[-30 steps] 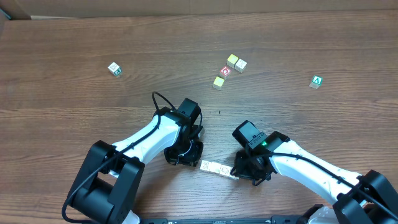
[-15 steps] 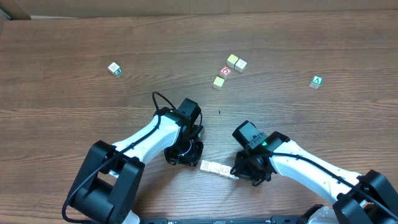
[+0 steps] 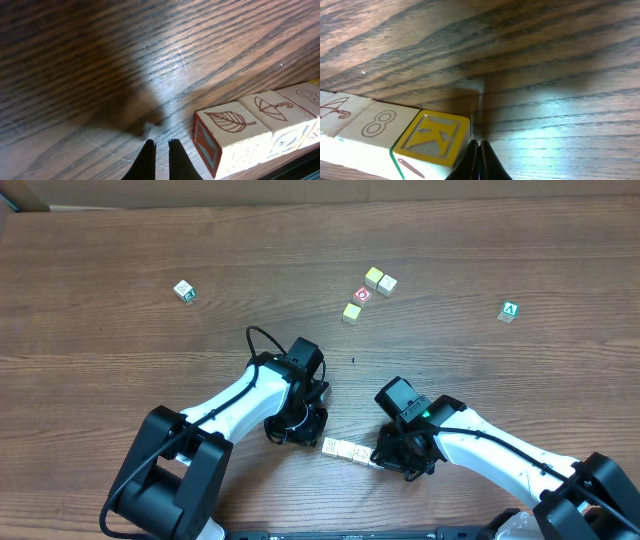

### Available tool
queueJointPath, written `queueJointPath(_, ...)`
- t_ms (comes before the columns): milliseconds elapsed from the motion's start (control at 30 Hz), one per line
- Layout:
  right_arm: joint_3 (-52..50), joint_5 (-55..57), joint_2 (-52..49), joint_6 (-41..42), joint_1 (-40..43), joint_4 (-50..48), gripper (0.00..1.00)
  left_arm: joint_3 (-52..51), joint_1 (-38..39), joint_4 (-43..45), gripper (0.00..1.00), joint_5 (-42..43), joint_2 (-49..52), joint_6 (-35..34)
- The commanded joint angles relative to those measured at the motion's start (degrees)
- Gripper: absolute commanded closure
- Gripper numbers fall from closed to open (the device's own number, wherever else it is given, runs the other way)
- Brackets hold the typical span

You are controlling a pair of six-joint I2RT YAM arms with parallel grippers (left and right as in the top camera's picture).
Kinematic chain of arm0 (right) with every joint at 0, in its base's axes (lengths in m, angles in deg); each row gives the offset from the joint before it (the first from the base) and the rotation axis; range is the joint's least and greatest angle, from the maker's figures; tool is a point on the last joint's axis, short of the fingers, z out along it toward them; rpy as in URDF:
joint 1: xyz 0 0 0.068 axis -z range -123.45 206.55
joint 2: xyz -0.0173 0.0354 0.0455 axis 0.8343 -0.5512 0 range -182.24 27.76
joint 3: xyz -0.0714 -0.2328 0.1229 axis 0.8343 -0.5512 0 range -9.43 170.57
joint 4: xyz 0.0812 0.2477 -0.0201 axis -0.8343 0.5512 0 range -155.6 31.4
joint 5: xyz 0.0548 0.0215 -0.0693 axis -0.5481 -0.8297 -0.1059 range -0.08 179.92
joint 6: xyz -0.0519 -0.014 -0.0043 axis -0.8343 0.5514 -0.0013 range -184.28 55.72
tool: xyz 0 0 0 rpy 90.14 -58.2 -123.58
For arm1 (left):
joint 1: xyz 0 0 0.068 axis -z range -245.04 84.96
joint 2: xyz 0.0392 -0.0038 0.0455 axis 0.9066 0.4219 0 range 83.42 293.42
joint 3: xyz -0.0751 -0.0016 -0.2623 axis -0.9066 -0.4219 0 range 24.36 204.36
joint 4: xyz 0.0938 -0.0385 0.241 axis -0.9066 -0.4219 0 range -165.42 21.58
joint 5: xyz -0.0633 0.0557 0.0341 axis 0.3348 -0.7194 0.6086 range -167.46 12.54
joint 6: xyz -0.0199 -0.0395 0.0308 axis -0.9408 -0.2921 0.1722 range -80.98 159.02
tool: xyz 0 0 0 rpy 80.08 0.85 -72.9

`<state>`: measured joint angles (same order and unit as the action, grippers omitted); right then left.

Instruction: Flip 4 blocks

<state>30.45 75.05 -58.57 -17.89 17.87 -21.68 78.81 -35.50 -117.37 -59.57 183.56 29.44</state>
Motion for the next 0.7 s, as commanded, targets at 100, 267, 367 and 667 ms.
queueJointPath(100, -0.52, -1.36, 0.04, 0.35, -0.26, -0.66, 0.96, -0.42, 1.77, 0.79, 0.96, -0.50, 0.35, 4.48)
queueJointPath(267, -0.52, -1.73, 0.04, 0.35, -0.26, -0.81, 0.96, -0.42, 3.48, 1.86, 0.96, -0.48, 0.35, 4.46)
queueJointPath(367, -0.52, -1.79, 0.04, 0.35, -0.26, -0.79, 0.96, -0.42, 4.22, 1.95, 0.96, -0.55, 0.35, 4.46)
queueJointPath(667, -0.52, -2.84, 0.04, 0.37, -0.26, -0.81, 0.96, -0.42, 4.26, 2.75, 0.96, -0.52, 0.35, 3.65)
